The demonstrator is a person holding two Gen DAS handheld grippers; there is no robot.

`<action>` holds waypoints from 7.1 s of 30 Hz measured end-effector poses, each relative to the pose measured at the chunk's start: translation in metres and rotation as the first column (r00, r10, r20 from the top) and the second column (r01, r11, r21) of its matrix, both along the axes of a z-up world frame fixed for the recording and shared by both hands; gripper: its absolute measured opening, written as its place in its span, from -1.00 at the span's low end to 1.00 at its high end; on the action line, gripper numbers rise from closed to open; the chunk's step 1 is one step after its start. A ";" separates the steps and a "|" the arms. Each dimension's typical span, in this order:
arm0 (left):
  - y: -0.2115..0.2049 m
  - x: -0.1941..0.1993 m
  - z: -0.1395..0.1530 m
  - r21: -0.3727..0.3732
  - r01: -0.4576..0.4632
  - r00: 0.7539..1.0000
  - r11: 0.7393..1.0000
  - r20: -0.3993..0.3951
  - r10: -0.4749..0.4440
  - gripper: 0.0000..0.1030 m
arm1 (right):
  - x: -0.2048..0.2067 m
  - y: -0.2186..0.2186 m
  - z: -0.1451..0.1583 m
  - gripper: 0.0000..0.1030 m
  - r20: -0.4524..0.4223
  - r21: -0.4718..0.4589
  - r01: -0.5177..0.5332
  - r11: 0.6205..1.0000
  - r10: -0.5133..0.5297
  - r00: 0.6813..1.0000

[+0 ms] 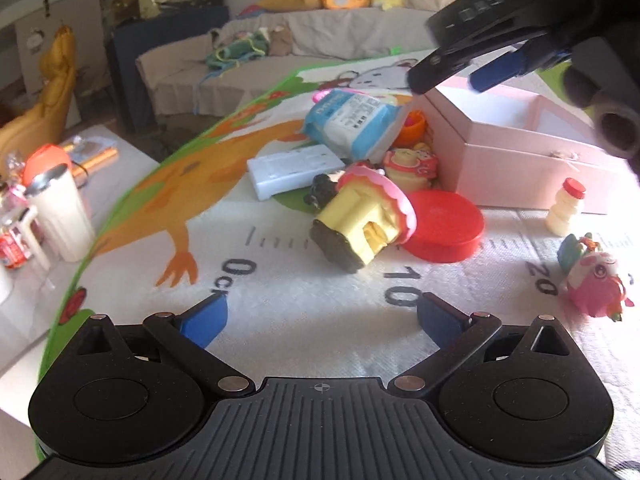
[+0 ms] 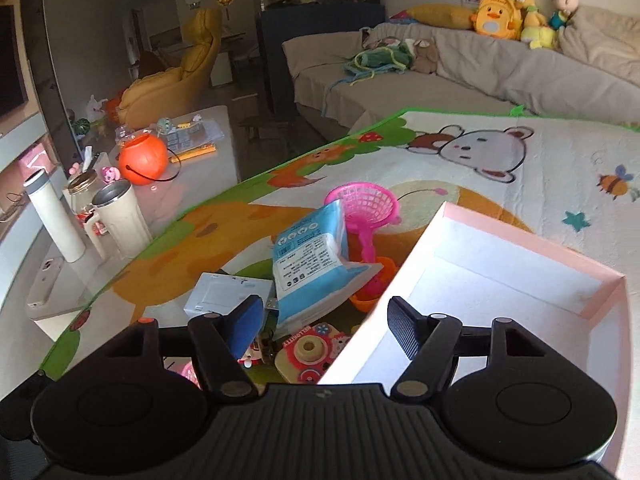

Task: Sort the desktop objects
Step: 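Reach the right gripper to the pink chick figure and close on it, then lift the pink chick figure into the pink box and open the right gripper, then carry the white bottle into the box with right gripper while left drops red lid in, then move the right gripper past the blue packet and grasp the keychain doll, then carry the keychain doll into the box with right gripper while left carries white case in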

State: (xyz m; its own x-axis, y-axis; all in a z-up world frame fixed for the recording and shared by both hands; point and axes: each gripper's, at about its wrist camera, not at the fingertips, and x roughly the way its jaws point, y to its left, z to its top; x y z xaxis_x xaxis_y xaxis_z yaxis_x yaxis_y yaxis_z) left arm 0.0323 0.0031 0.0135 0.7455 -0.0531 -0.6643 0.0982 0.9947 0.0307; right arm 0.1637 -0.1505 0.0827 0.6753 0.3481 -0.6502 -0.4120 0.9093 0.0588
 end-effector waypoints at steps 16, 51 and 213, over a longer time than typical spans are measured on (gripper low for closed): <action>-0.032 0.018 0.042 0.100 0.209 0.977 0.973 0.028 -0.212 1.00 | -0.100 -0.064 -0.039 0.42 -0.285 -0.044 0.121 0.992 -0.129 0.950; -0.104 0.094 0.149 -0.031 0.401 0.894 0.915 0.232 -0.384 0.09 | -0.061 -0.106 0.135 -0.12 0.122 -0.098 0.325 0.941 -0.313 0.942; 0.069 0.088 0.022 0.010 0.144 0.988 0.990 0.054 -0.144 1.00 | -0.074 0.052 -0.033 -0.11 -0.144 -0.081 -0.167 0.983 0.155 0.977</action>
State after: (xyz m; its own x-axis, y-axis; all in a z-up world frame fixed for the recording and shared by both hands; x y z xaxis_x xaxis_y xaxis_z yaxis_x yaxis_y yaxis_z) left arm 0.1202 0.0725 0.0359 0.7655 -0.1588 -0.6236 0.2385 0.9701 0.0457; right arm 0.0897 -0.0985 0.0498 0.5181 0.3794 -0.7666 -0.5474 0.8357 0.0437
